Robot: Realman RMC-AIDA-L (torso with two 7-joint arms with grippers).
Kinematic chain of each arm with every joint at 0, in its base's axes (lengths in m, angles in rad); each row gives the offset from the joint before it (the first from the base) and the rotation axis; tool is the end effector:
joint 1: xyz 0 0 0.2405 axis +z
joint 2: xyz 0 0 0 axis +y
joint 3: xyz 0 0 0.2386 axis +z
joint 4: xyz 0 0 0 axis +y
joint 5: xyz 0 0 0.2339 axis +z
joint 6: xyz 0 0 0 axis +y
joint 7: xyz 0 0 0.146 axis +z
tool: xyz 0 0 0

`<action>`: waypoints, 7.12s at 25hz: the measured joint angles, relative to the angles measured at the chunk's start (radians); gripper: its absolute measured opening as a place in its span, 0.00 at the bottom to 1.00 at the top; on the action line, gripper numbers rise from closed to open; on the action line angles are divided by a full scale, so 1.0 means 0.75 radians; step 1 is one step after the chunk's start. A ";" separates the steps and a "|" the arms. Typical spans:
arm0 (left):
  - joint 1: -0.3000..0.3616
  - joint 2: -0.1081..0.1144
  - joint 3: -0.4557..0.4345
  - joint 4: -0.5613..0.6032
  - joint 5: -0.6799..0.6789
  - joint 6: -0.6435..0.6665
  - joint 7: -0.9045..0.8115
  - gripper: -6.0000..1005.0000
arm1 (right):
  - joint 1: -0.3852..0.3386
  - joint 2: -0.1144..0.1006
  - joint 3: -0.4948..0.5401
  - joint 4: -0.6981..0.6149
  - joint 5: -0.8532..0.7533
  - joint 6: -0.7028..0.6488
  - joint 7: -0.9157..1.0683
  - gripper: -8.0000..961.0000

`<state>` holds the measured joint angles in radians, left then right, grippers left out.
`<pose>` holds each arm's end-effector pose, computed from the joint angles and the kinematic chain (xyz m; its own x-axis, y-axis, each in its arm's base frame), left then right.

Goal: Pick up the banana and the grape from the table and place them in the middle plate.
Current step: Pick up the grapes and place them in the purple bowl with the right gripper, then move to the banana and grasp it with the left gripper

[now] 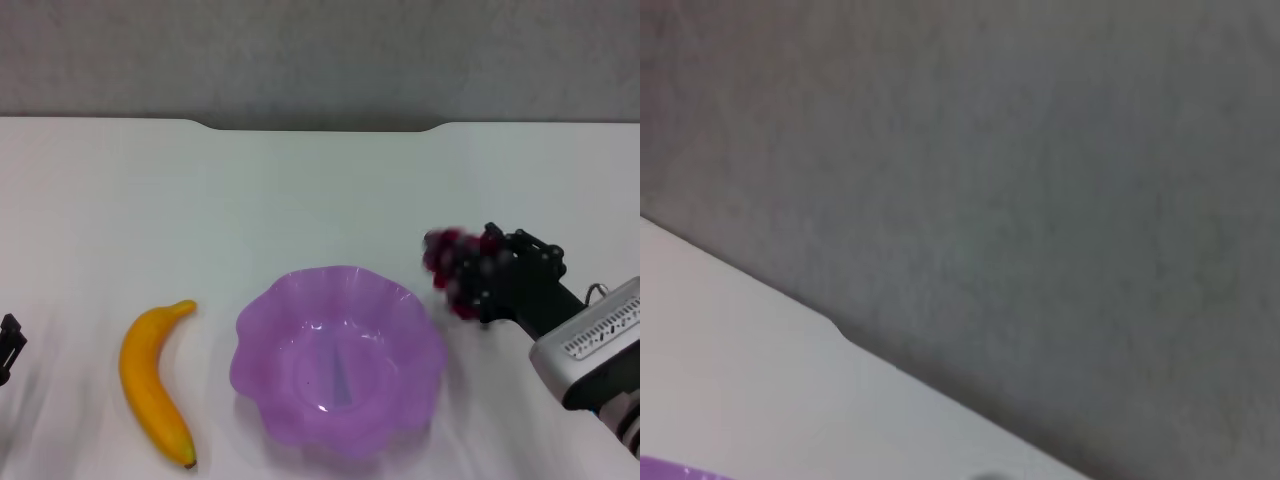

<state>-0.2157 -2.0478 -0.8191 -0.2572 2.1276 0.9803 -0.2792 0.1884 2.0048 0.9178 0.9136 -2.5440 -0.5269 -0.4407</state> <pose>-0.4103 0.2682 -0.0209 0.4999 0.1934 0.8442 0.8332 0.1587 -0.5298 0.2460 0.3329 -0.0800 0.9268 -0.0239 -0.3748 -0.3496 -0.4193 -0.8378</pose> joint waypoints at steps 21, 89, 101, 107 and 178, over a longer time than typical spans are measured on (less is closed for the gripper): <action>-0.005 0.000 -0.006 0.005 0.000 0.000 0.000 0.89 | 0.019 -0.003 0.034 0.166 -0.083 -0.056 -0.171 0.40; -0.009 -0.003 -0.031 -0.019 0.004 0.035 0.000 0.89 | 0.353 0.019 -0.527 -0.356 0.194 -0.292 0.258 0.39; -0.013 -0.003 -0.030 -0.017 0.004 0.034 0.000 0.89 | 0.262 0.015 -0.522 -0.373 0.212 -0.600 0.401 0.89; -0.011 -0.001 -0.023 -0.018 0.012 0.030 0.000 0.89 | 0.302 0.006 -0.469 -0.485 0.199 -0.566 0.522 0.92; -0.041 0.007 0.098 -0.133 0.019 -0.066 0.051 0.89 | 0.260 0.004 -0.168 -0.755 0.587 -0.312 0.683 0.92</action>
<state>-0.2465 -2.0423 -0.7455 -0.3570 2.1415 0.9306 -0.2406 0.3830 2.0076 0.7920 0.3473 -2.1039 -0.7612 0.0714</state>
